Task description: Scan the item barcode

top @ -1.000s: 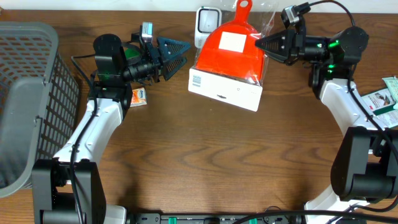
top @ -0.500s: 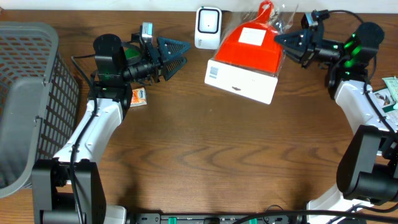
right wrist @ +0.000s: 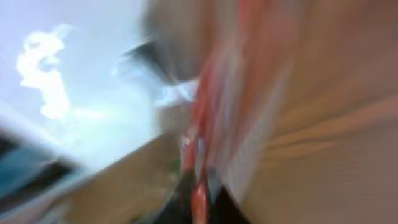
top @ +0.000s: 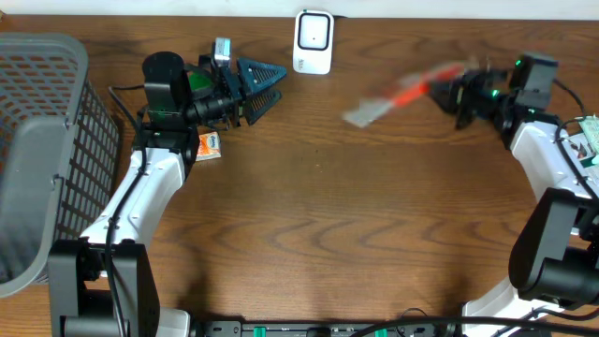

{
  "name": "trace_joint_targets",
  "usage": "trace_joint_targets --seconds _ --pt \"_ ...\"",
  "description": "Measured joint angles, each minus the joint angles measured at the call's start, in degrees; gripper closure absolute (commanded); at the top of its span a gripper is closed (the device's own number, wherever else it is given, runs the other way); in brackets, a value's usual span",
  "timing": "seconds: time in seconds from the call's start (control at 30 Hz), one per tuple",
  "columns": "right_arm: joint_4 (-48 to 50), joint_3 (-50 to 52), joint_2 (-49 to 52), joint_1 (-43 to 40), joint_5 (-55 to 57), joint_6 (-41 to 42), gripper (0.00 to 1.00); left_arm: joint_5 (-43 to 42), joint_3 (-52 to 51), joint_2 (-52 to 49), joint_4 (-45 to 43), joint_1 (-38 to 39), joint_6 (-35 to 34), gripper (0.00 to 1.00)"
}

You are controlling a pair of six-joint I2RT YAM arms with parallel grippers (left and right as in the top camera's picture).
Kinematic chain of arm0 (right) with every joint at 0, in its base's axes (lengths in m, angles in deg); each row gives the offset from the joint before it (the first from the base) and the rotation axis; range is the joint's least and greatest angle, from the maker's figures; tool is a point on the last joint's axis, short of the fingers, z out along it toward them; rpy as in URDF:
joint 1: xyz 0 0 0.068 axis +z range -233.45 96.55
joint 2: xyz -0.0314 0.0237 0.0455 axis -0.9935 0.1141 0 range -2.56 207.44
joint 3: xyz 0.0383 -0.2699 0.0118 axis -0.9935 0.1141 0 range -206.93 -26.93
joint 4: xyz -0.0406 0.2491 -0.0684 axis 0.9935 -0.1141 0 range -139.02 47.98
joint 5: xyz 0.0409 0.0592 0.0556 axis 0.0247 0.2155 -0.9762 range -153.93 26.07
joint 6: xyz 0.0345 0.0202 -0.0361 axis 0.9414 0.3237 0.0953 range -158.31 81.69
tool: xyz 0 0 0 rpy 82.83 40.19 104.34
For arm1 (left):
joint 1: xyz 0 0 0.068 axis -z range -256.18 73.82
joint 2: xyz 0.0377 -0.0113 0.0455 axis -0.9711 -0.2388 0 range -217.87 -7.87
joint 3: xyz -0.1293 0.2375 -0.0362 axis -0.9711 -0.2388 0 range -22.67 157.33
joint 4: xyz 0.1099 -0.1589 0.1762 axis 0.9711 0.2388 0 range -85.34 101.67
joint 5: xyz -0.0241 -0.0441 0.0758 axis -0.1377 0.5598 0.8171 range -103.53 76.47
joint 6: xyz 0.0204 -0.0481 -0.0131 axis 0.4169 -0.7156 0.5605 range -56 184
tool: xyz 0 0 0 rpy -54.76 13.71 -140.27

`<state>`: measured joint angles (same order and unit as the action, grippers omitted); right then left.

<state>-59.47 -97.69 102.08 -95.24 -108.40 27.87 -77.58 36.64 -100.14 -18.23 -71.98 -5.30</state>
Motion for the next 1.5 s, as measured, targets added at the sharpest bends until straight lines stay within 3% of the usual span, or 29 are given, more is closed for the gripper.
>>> trace_joint_targets --seconds 0.13,0.3,0.57,0.93,1.23,1.5 --pt "-10.1 0.1 0.0 1.3 15.4 -15.9 0.99 0.0 0.0 0.0 0.3 0.0 1.1 0.27" --pt "-15.8 0.0 0.0 2.4 22.7 -28.2 0.98 0.0 0.0 0.0 0.4 0.0 2.0 0.27" --pt "-17.1 -2.2 0.0 2.4 26.0 -36.8 0.98 0.0 0.0 0.0 0.4 0.0 2.9 0.27" --pt "-15.9 -2.7 0.0 2.8 11.7 -37.2 0.99 0.0 0.0 0.0 0.4 0.0 4.1 0.27" --pt "-10.8 -3.4 0.0 4.0 -5.7 -28.5 0.98 0.0 0.0 0.0 4.4 0.0 6.4 0.27" --pt "-0.5 -3.5 0.0 4.0 -15.0 -20.0 0.98 0.2 0.0 0.0 7.1 0.0 8.5 0.27"
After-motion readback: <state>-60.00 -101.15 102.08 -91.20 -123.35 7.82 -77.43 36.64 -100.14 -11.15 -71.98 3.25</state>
